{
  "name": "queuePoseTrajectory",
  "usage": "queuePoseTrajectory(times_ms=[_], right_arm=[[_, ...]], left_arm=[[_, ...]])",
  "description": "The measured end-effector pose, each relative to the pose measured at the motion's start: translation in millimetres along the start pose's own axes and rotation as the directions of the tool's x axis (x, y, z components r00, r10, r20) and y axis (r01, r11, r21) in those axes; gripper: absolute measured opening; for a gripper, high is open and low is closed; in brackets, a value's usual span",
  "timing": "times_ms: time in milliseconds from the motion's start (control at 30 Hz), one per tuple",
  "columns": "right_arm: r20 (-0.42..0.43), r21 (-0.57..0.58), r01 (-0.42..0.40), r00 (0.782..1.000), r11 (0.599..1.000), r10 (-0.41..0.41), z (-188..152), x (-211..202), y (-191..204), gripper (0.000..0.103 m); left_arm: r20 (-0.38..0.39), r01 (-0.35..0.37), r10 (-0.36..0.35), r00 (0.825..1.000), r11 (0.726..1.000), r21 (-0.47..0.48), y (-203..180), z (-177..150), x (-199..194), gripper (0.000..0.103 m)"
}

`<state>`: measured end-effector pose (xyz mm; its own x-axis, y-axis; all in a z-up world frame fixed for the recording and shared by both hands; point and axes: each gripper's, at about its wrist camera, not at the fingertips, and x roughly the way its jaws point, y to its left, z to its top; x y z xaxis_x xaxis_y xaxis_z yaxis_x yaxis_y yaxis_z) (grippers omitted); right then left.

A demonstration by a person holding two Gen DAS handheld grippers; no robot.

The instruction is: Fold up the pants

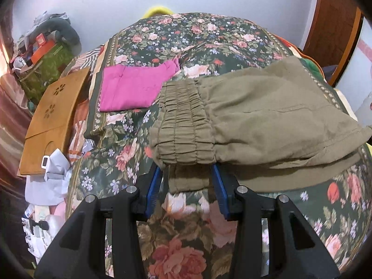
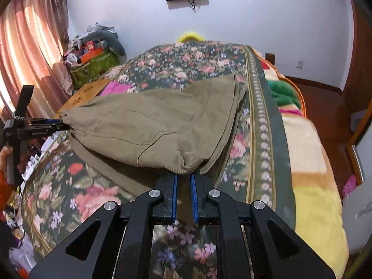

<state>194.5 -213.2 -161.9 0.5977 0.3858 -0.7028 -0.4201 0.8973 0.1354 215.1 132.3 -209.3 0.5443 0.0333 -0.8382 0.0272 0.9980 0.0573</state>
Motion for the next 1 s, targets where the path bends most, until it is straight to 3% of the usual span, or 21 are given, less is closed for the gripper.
queuePoseTrajectory(times_ms=[433, 467, 500, 533, 567, 600, 667, 800, 1000], right_arm=[[-0.020, 0.024, 0.038, 0.999, 0.999, -0.037, -26, -28, -2, 0.012], [-0.014, 0.020, 0.037, 0.999, 0.999, -0.037, -25, -31, 0, 0.015], [-0.009, 0.018, 0.036, 0.999, 0.999, -0.036, -23, -34, 1, 0.023], [-0.004, 0.016, 0.037, 0.999, 0.999, -0.037, -21, -36, 3, 0.031], [0.004, 0.013, 0.040, 0.999, 0.999, -0.040, -18, -38, 5, 0.048], [0.013, 0.011, 0.043, 0.999, 0.999, -0.043, -15, -40, 7, 0.063], [0.035, -0.001, 0.046, 0.998, 0.999, -0.046, -11, -40, 13, 0.072], [0.045, -0.043, 0.026, 0.999, 0.999, -0.024, -1, -35, 27, 0.079], [0.020, -0.107, -0.020, 1.000, 0.994, 0.022, 5, -12, 47, 0.080]], left_arm=[[0.009, -0.022, 0.022, 1.000, 1.000, 0.014, 0, -18, -24, 0.045], [0.015, -0.026, 0.025, 1.000, 0.999, 0.022, -3, -17, -28, 0.052], [0.020, -0.028, 0.027, 0.999, 0.999, 0.029, -5, -16, -32, 0.066], [0.031, -0.025, 0.024, 0.999, 0.999, 0.035, -9, -13, -36, 0.072], [0.041, -0.022, 0.020, 0.999, 0.999, 0.040, -12, -11, -40, 0.081], [0.045, -0.020, 0.018, 0.999, 0.999, 0.045, -14, -9, -42, 0.083], [0.049, -0.017, 0.013, 0.999, 0.997, 0.071, -21, -4, -45, 0.084], [0.048, -0.021, 0.015, 0.999, 0.990, 0.139, -40, 3, -44, 0.089], [0.003, -0.043, 0.044, 0.999, 0.959, 0.282, -71, 4, -20, 0.089]])
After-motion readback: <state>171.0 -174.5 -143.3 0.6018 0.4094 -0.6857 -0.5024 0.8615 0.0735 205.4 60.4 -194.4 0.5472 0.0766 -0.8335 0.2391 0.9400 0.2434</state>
